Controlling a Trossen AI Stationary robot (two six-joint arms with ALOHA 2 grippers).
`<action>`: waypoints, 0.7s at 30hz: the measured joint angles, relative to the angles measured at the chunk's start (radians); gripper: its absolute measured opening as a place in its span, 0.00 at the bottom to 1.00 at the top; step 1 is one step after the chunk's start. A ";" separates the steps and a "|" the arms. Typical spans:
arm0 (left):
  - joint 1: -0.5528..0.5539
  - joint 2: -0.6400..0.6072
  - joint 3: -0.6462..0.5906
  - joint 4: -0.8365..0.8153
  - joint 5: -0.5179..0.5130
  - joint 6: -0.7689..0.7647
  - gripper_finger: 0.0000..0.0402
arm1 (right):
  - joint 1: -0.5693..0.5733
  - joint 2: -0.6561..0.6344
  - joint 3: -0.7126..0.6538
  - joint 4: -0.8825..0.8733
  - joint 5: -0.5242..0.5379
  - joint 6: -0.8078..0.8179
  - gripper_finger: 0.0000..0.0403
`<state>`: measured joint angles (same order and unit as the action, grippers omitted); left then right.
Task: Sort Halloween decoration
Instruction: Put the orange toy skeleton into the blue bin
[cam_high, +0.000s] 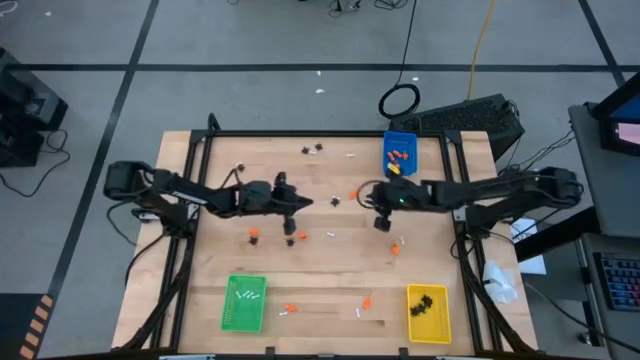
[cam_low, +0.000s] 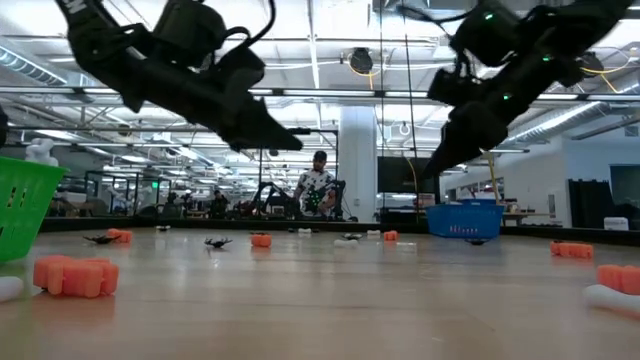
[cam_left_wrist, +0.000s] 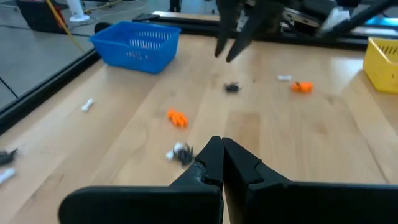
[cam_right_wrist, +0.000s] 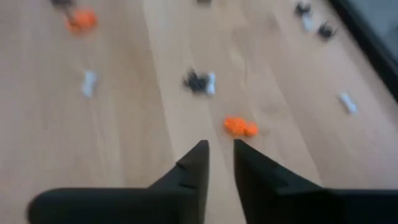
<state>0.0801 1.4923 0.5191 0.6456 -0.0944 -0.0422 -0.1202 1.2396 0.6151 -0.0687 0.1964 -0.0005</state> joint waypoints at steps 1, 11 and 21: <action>-0.004 -0.012 -0.015 0.001 0.000 0.003 0.00 | -0.018 0.025 0.031 -0.050 -0.018 -0.019 0.19; -0.011 -0.029 -0.062 -0.005 0.002 0.075 0.00 | -0.165 0.328 0.408 -0.406 -0.122 -0.310 0.38; -0.011 -0.029 -0.061 -0.049 0.010 0.085 0.00 | -0.191 0.592 0.663 -0.602 -0.122 -0.556 0.39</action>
<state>0.0696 1.4631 0.4576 0.5963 -0.0841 0.0430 -0.3111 1.8318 1.2784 -0.6710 0.0746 -0.5566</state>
